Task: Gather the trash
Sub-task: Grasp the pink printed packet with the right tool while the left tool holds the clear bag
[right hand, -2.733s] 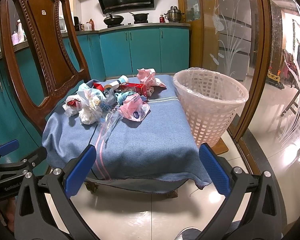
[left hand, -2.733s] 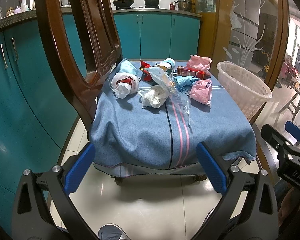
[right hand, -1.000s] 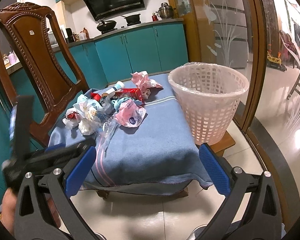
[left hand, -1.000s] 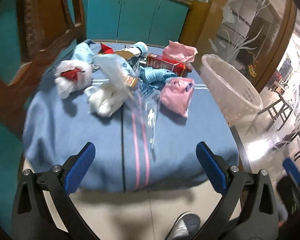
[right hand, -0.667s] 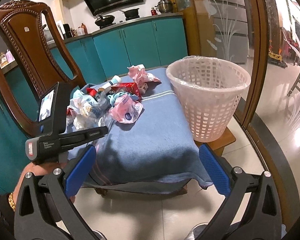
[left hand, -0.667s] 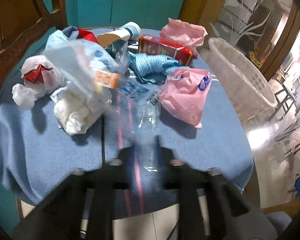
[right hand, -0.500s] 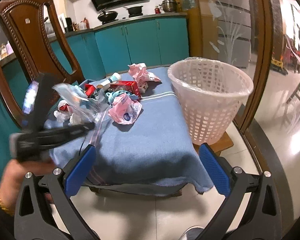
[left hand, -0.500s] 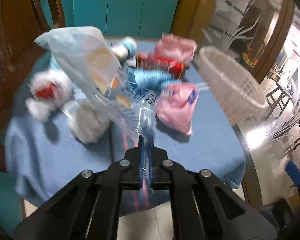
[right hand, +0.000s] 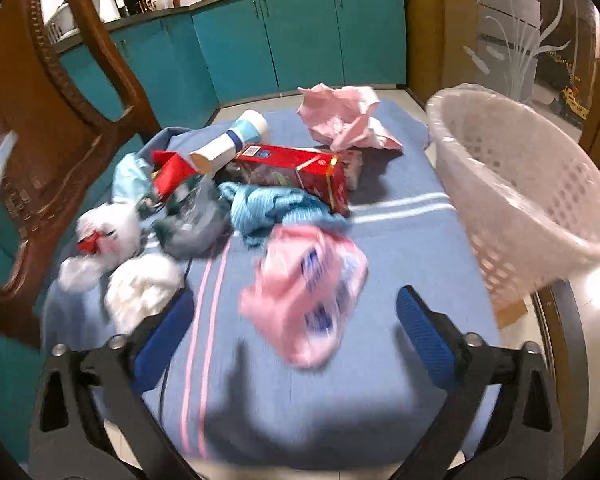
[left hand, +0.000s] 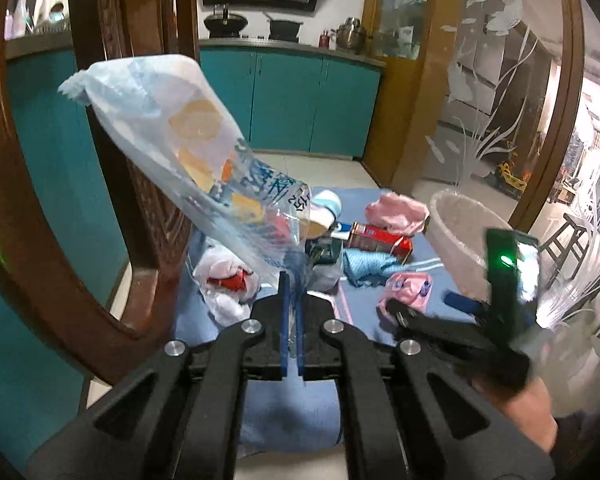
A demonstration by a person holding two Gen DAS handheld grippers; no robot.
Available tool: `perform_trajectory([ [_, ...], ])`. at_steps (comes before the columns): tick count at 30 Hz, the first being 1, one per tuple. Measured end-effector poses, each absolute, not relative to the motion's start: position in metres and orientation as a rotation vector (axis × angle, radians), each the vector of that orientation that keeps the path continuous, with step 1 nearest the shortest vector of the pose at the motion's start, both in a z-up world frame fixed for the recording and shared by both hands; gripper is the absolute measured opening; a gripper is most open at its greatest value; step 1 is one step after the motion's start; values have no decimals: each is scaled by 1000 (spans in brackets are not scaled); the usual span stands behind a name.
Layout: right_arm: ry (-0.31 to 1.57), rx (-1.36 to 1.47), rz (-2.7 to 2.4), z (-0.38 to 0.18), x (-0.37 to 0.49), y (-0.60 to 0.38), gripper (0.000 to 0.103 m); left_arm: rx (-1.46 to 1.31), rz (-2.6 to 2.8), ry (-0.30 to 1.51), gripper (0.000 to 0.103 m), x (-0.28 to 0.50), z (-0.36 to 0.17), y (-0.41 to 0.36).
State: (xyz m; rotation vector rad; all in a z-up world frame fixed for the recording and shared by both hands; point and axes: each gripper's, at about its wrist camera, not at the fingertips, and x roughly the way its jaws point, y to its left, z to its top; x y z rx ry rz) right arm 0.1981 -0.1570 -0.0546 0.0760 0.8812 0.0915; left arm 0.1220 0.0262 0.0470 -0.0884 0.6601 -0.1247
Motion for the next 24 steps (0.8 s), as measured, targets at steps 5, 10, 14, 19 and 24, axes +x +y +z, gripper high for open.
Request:
perform_trajectory([
  [5, 900, 142, 154, -49, 191, -165, 34, -111, -153, 697, 3, 123, 32, 27],
  [10, 724, 83, 229, 6, 145, -172, 33, -164, -160, 709, 3, 128, 19, 24],
  [14, 623, 14, 232, 32, 130, -174, 33, -162, -123, 675, 3, 126, 19, 19],
  [19, 612, 7, 271, 31, 127, -170, 33, -232, -150, 721, 3, 127, 14, 14],
  [24, 598, -23, 257, 28, 122, -158, 33, -122, -113, 714, 4, 126, 16, -5],
])
